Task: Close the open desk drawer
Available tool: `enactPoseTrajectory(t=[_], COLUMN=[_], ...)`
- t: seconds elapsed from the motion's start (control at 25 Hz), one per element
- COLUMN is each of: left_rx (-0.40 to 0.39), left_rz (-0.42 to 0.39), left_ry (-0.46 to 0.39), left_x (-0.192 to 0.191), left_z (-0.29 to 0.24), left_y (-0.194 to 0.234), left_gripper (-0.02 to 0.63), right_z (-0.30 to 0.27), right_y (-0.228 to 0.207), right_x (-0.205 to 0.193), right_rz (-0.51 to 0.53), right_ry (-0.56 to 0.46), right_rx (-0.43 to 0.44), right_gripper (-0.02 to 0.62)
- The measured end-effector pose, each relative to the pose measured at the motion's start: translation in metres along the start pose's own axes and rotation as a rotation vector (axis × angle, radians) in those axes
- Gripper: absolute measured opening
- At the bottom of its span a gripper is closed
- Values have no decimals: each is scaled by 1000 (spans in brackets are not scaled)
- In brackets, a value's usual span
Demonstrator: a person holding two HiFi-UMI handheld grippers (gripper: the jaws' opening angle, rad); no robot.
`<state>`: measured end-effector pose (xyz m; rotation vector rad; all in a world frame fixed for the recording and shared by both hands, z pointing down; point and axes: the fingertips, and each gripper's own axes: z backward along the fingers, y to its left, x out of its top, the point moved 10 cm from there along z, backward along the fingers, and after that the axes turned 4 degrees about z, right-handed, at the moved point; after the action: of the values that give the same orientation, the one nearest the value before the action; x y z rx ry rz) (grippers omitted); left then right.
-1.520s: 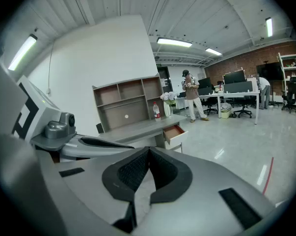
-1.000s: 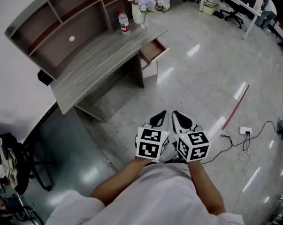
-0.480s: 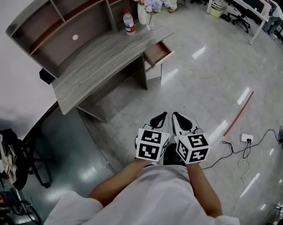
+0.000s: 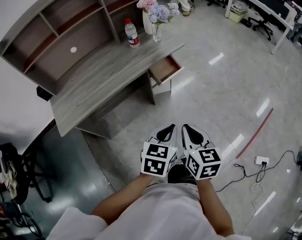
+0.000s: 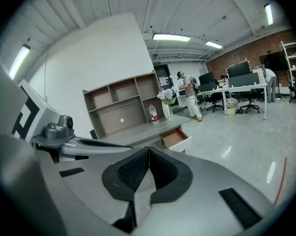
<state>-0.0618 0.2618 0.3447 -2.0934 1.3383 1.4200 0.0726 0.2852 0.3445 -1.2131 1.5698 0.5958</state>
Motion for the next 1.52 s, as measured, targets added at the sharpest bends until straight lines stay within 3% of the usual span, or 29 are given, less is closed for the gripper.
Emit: enactPoseTrajectory(t=[0.44,0.84,1.16,1.52], left_rx=[75,148,160,106], left_rz=[24,22,26,55], left_ry=[21,31,35,75], left_x=[45,70,77,80], left_z=[-77,-112,-121,-153], left_y=[3,0,8,63], left_gripper=[5,5,5,5], right_z=[-58,-84,-99,-155], right_y=[-73,-113,-120,-119], right_x=[37,56,56,54], right_rz=[-8,-21,-42,-65], right_ry=[21,3,16,64], right_rx=[100,180,190,140], right_gripper=[2,2,2,2])
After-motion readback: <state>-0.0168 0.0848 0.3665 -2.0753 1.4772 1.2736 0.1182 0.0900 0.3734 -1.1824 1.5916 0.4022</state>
